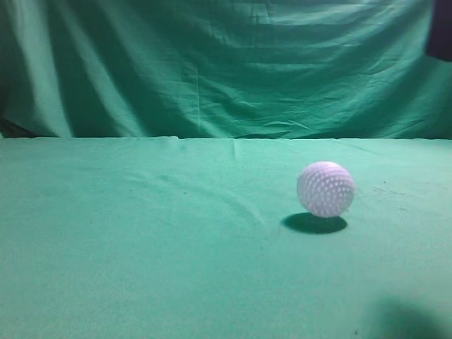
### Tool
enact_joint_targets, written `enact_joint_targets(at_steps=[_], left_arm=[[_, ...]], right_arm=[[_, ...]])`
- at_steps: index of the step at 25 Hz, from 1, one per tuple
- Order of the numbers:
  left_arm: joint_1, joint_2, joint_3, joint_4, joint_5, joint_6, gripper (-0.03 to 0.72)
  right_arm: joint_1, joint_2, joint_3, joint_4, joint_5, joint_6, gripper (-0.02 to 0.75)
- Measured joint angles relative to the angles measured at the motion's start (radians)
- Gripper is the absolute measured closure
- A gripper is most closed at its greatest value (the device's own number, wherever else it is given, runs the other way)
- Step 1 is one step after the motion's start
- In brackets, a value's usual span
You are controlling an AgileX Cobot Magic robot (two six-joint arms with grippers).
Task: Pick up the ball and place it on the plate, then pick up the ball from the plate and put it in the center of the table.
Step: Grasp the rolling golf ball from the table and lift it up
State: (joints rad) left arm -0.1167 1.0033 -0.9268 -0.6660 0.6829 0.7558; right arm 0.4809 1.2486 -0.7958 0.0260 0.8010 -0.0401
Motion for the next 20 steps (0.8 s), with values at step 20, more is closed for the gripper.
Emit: enact_joint_targets(at_steps=[20], left_arm=[[0.000, -0.002, 0.000, -0.002, 0.020, 0.002, 0.688]], right_arm=[[0.094, 0.380, -0.250, 0.046, 0.034, -0.010, 0.092]])
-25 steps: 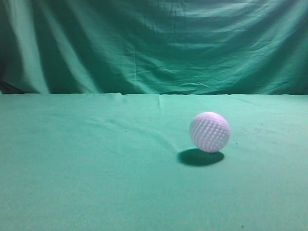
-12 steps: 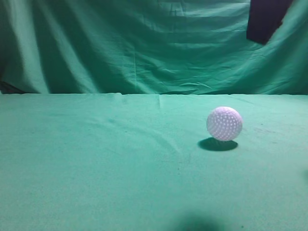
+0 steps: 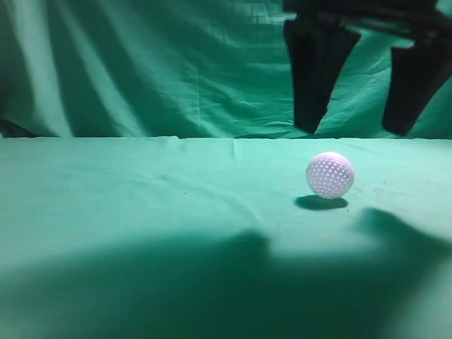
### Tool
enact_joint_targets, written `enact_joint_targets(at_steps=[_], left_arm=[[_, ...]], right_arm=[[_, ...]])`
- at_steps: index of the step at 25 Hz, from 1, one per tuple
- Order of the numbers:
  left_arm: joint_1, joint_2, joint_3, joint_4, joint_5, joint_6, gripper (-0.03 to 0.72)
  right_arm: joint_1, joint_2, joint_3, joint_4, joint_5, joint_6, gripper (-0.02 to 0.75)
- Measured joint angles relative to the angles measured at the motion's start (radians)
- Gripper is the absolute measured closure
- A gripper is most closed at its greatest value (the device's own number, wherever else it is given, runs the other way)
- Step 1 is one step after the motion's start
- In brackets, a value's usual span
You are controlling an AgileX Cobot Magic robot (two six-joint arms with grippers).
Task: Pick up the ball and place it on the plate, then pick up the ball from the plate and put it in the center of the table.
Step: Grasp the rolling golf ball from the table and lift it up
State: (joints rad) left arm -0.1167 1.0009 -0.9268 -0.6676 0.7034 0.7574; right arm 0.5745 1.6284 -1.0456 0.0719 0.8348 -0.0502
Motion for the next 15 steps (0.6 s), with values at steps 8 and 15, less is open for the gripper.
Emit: enact_joint_targets(at_steps=[8, 15], left_arm=[[0.000, 0.000, 0.000, 0.000, 0.007, 0.000, 0.688], [0.000, 0.000, 0.000, 0.000, 0.024, 0.000, 0.688]], right_arm=[[0.000, 0.176, -0.110, 0.000, 0.016, 0.002, 0.092], [-0.021, 0.246, -0.150, 0.017, 0.020, 0.002, 0.092]])
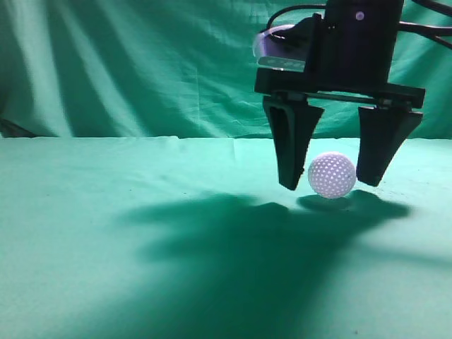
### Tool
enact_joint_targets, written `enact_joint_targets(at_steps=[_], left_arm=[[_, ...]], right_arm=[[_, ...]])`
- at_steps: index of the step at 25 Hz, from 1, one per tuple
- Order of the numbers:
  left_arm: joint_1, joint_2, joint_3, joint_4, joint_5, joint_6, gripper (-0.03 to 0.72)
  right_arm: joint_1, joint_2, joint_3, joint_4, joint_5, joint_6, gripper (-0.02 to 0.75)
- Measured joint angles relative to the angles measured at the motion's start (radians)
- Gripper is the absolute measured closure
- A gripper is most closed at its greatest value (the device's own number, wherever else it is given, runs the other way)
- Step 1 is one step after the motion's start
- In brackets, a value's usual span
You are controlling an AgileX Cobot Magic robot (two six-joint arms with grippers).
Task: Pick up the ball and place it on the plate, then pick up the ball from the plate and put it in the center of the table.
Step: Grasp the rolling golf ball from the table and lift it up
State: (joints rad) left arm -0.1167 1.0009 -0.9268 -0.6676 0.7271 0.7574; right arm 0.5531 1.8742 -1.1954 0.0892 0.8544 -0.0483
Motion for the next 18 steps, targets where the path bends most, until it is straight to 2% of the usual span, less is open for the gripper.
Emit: enact_joint_targets(at_steps=[1, 2, 5, 6, 7, 10, 18], left_arm=[[0.000, 0.000, 0.000, 0.000, 0.000, 0.000, 0.688], [0.000, 0.000, 0.000, 0.000, 0.002, 0.000, 0.688], [0.000, 0.000, 0.000, 0.000, 0.002, 0.000, 0.688], [0.000, 0.000, 0.000, 0.000, 0.002, 0.000, 0.688], [0.000, 0.000, 0.000, 0.000, 0.002, 0.000, 0.688], [0.000, 0.000, 0.000, 0.000, 0.002, 0.000, 0.688], [0.000, -0.045, 0.001, 0.006, 0.013, -0.015, 0.688]], right_arm=[[-0.001, 0.002, 0.000, 0.002, 0.000, 0.000, 0.092], [-0.001, 0.006, 0.000, 0.002, 0.000, 0.000, 0.157], [-0.001, 0.013, 0.000, 0.007, 0.000, 0.000, 0.245], [-0.001, 0.013, 0.000, 0.007, 0.000, 0.000, 0.232], [-0.001, 0.015, -0.001, 0.007, 0.000, 0.000, 0.294], [-0.002, 0.017, -0.001, 0.007, 0.000, 0.000, 0.408], [-0.004, 0.023, -0.071, 0.007, 0.052, 0.000, 0.405]])
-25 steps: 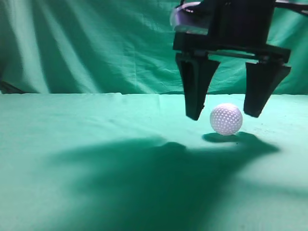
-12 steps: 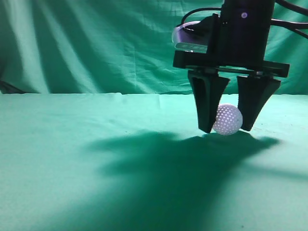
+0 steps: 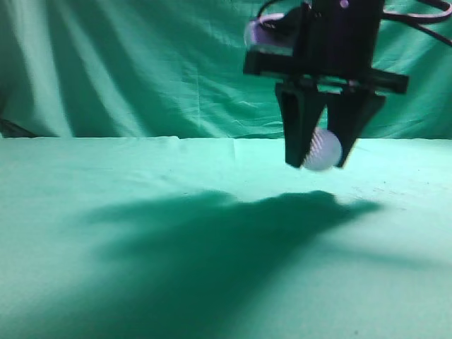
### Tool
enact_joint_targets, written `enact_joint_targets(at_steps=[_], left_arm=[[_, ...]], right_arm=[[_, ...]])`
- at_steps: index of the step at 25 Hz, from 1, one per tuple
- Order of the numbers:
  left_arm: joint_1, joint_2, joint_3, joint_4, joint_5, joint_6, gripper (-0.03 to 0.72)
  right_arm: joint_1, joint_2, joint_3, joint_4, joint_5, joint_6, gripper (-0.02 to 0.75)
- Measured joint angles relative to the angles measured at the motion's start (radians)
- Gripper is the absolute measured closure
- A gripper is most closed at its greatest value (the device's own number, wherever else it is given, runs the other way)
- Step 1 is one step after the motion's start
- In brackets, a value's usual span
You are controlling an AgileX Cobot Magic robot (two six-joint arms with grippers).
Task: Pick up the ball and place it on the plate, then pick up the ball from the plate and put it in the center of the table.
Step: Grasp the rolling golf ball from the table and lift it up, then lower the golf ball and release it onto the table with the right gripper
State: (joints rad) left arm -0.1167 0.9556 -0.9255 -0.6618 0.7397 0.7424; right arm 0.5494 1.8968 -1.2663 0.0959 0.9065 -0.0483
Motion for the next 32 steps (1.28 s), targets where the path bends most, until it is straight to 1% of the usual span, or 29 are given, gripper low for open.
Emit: enact_joint_targets(at_steps=[3, 5, 9, 11, 13, 17, 19, 21, 23, 27, 32], left_arm=[[0.000, -0.076, 0.000, 0.087, 0.012, -0.091, 0.688], [0.000, -0.134, 0.000, 0.191, 0.016, -0.174, 0.688], [-0.001, -0.255, 0.000, 0.385, 0.037, -0.333, 0.688], [-0.001, -0.305, 0.027, 0.441, 0.036, -0.379, 0.688], [-0.001, -0.360, 0.101, 0.468, 0.006, -0.406, 0.688], [-0.001, -0.455, 0.296, 0.475, -0.075, -0.427, 0.688], [-0.001, -0.492, 0.352, 0.480, -0.111, -0.427, 0.688], [-0.001, -0.512, 0.375, 0.486, -0.137, -0.427, 0.688], [-0.001, -0.515, 0.379, 0.491, -0.147, -0.427, 0.688], [-0.001, -0.515, 0.379, 0.493, -0.149, -0.427, 0.688], [-0.001, -0.515, 0.379, 0.493, -0.151, -0.427, 0.688]], right_arm=[[0.000, 0.000, -0.091, 0.000, 0.043, -0.004, 0.405], [0.000, 0.001, -0.190, 0.000, 0.075, -0.008, 0.405], [0.028, 0.002, -0.298, 0.000, 0.084, -0.019, 0.405], [0.049, 0.010, -0.337, 0.000, 0.089, -0.031, 0.405], [0.070, 0.030, -0.373, 0.000, 0.101, -0.038, 0.405], [0.103, 0.108, -0.436, -0.004, 0.121, -0.043, 0.405], [0.112, 0.157, -0.469, -0.011, 0.123, -0.043, 0.405], [0.116, 0.203, -0.504, -0.016, 0.123, -0.043, 0.405], [0.116, 0.223, -0.520, -0.017, 0.123, -0.045, 0.405], [0.118, 0.328, -0.605, -0.032, 0.123, -0.047, 0.405], [0.118, 0.360, -0.631, -0.047, 0.120, -0.049, 0.405]])
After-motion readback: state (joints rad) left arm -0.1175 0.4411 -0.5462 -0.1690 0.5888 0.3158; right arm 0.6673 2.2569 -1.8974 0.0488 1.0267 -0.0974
